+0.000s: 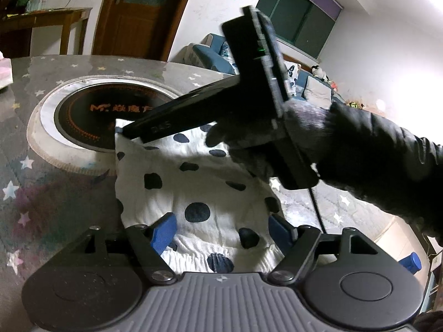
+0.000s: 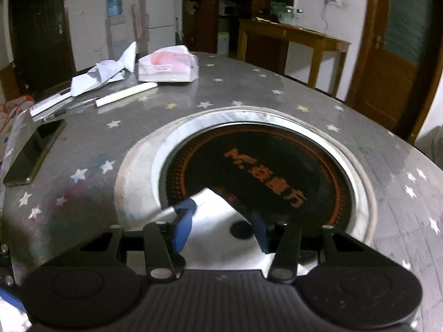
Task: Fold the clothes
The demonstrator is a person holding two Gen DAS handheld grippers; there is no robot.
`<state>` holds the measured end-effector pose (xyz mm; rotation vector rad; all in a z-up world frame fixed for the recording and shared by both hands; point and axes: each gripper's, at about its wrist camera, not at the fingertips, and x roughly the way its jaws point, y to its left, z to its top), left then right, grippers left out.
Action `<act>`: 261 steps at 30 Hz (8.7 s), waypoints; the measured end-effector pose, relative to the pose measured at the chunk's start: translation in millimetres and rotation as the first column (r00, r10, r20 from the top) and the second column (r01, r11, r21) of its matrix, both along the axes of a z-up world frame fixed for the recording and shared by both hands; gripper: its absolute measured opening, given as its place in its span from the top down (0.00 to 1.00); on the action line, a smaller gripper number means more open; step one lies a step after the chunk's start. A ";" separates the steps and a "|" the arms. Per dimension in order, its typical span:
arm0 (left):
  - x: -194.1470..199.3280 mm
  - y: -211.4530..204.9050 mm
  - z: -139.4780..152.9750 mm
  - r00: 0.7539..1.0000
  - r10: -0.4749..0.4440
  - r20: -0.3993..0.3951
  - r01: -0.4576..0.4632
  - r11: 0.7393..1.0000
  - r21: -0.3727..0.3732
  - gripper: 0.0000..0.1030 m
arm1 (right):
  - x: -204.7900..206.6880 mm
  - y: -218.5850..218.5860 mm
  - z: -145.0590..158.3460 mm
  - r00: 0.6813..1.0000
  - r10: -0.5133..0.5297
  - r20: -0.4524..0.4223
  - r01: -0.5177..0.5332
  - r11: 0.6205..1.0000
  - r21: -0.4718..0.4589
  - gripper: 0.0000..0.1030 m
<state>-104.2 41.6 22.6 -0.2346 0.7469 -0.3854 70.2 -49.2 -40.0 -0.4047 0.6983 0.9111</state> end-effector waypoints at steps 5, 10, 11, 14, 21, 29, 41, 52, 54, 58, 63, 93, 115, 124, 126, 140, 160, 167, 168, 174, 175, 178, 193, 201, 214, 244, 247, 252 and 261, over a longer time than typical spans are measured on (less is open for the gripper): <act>-0.6 0.2 1.2 1.000 0.003 0.003 -0.003 1.000 0.001 0.25 | 3.6 10.6 -3.7 1.000 0.007 0.004 -0.007 1.000 -0.027 0.57; -1.6 1.3 4.1 1.000 0.007 0.011 -0.007 1.000 0.001 0.25 | -1.9 -21.5 19.4 1.000 -0.008 -0.003 0.008 0.999 0.040 0.56; -1.4 1.0 5.9 1.000 0.007 0.020 -0.007 1.000 0.000 0.25 | -4.0 -30.9 23.6 1.000 -0.014 -0.006 0.014 0.998 0.053 0.56; -0.4 -0.7 8.4 0.999 0.009 0.043 -0.009 1.000 -0.004 0.25 | -13.9 -63.0 32.5 0.999 -0.029 -0.015 0.030 0.996 0.083 0.55; 4.3 -11.3 -1.7 0.999 -0.015 0.035 0.014 1.000 0.018 0.25 | -51.5 -115.6 20.0 0.999 -0.021 -0.035 0.024 0.996 0.090 0.54; -2.9 -19.6 -4.8 0.997 -0.026 0.073 0.020 0.996 0.090 0.25 | -83.7 -129.9 10.2 1.000 -0.019 0.011 0.018 0.997 0.071 0.50; -25.1 -6.4 -4.6 0.995 0.017 0.095 -0.028 0.993 0.116 0.26 | -125.5 -130.9 15.8 0.996 0.089 0.020 -0.090 0.992 0.087 0.50; -40.8 1.0 7.5 0.994 0.033 0.108 -0.046 0.992 0.121 0.25 | -88.2 -140.9 34.0 1.000 0.000 0.022 -0.003 0.992 0.123 0.48; -46.8 3.4 11.1 0.995 0.026 0.098 -0.038 0.992 0.123 0.25 | -65.5 -141.6 36.3 0.998 -0.056 0.027 0.053 0.991 0.127 0.48; -58.5 7.8 16.2 0.998 0.001 0.066 -0.009 0.992 0.129 0.22 | -17.5 -142.4 33.5 0.990 -0.142 -0.006 0.141 0.980 0.143 0.48; -63.2 7.0 6.5 1.000 -0.022 -0.008 0.022 0.993 0.120 0.22 | 28.4 -138.3 10.9 0.975 -0.185 -0.125 0.200 0.972 0.125 0.48; 40.9 37.2 -18.5 1.000 0.007 0.007 -0.008 0.984 0.176 0.33 | -64.9 -239.6 1.4 0.872 -0.468 -0.142 0.476 0.879 0.023 0.82; 28.1 52.9 5.0 0.989 0.142 -0.034 -0.139 0.989 0.058 0.11 | -176.3 -111.8 46.2 0.961 0.238 0.141 -0.223 0.969 -0.110 0.52; 32.1 57.9 8.5 0.966 0.246 -0.084 -0.248 0.969 -0.013 0.04 | -203.4 -79.5 20.5 0.885 0.416 0.208 -0.357 0.895 -0.269 0.50; 31.0 60.7 11.6 0.959 0.269 -0.083 -0.272 0.962 -0.019 0.02 | -208.1 -74.3 15.8 0.866 0.442 0.232 -0.367 0.879 -0.303 0.49; 25.7 54.2 0.9 0.919 0.302 -0.255 -0.353 0.917 -0.185 0.00 | -237.4 -58.9 -12.8 0.737 0.565 0.371 -0.365 0.795 -0.485 0.50; 14.7 47.7 -38.5 0.820 0.305 -0.485 -0.535 0.708 -0.460 0.00 | -219.8 -73.4 27.4 0.857 0.334 0.392 -0.272 0.940 -0.206 0.79; 28.4 41.3 -39.2 0.823 0.327 -0.465 -0.540 0.707 -0.457 0.08 | -212.5 -83.2 35.5 0.880 0.307 0.363 -0.270 0.951 -0.149 0.80; 29.9 40.7 -38.8 0.823 0.335 -0.458 -0.540 0.712 -0.450 0.11 | -212.3 -83.9 35.3 0.881 0.309 0.359 -0.275 0.950 -0.145 0.80; 32.1 39.5 -40.2 0.826 0.363 -0.431 -0.537 0.740 -0.405 0.40 | -209.9 -87.3 31.7 0.888 0.310 0.341 -0.282 0.951 -0.129 0.80; 31.2 38.8 -40.6 0.826 0.369 -0.426 -0.537 0.746 -0.395 0.46 | -209.1 -86.7 31.6 0.889 0.310 0.337 -0.284 0.951 -0.126 0.80; 30.6 37.2 -41.9 0.827 0.380 -0.415 -0.535 0.758 -0.374 0.54 | -209.7 -86.4 28.4 0.894 0.312 0.323 -0.287 0.950 -0.123 0.80; 28.6 38.2 -46.7 0.845 0.383 -0.373 -0.511 0.785 -0.351 0.66 | -169.4 -133.5 43.1 0.977 0.159 0.142 -0.163 0.986 0.017 0.74; 27.2 39.7 -47.1 0.856 0.372 -0.358 -0.493 0.795 -0.352 0.67 | -101.8 -140.0 38.9 0.997 -0.078 0.025 0.075 0.991 0.114 0.74; 28.4 47.6 -45.9 0.875 0.338 -0.346 -0.453 0.823 -0.344 0.70 | -41.8 -124.6 -0.9 0.977 -0.204 -0.066 0.210 0.972 0.107 0.74; 40.1 58.9 -46.7 0.902 0.294 -0.316 -0.394 0.860 -0.325 0.66 | -50.7 -141.9 14.2 0.969 -0.238 -0.069 0.243 0.967 0.080 0.62; 41.0 58.7 -46.6 0.901 0.296 -0.316 -0.396 0.859 -0.324 0.65 | -73.6 -153.5 11.9 0.972 -0.226 -0.063 0.231 0.970 0.073 0.61; 41.5 56.1 -44.5 0.902 0.304 -0.305 -0.396 0.866 -0.307 0.64 | -104.2 -169.6 6.1 0.973 -0.228 -0.033 0.230 0.970 0.075 0.61; 44.0 55.6 -39.7 0.910 0.312 -0.275 -0.380 0.891 -0.247 0.64 | -99.1 -183.5 11.5 0.961 -0.272 -0.045 0.275 0.954 0.116 0.61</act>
